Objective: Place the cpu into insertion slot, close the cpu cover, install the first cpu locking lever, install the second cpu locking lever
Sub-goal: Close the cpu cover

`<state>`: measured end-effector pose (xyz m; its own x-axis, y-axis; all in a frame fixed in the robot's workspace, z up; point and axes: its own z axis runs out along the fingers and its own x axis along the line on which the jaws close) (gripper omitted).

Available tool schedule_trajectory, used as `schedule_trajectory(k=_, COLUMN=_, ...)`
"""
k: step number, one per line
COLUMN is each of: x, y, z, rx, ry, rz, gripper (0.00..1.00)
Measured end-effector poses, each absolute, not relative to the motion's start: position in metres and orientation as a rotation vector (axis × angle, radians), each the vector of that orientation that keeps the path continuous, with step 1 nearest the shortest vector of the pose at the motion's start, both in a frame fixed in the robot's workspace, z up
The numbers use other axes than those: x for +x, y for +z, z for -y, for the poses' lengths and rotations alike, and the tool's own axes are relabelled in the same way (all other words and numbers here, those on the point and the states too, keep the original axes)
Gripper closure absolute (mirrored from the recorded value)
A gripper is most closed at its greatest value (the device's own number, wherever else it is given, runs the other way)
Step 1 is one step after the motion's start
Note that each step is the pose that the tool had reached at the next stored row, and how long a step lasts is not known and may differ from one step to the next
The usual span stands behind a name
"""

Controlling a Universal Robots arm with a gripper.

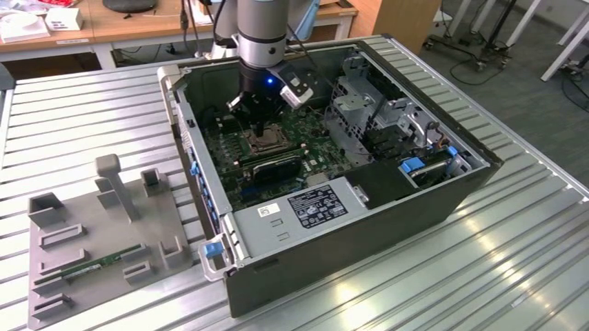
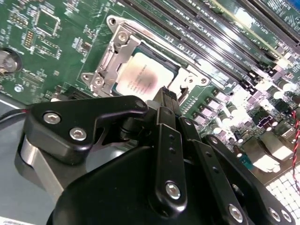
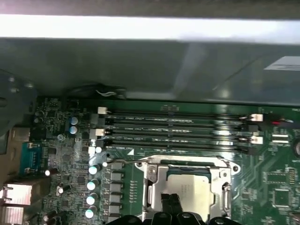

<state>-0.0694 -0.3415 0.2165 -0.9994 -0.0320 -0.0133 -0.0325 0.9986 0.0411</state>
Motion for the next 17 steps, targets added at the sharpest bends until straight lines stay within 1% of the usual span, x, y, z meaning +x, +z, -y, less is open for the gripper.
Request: schedule_trajectory(k=17, x=-0.0774, y=0.2084, z=0.3415, rx=-0.051, ry=0.064, rz=-3.128, gripper=0.89)
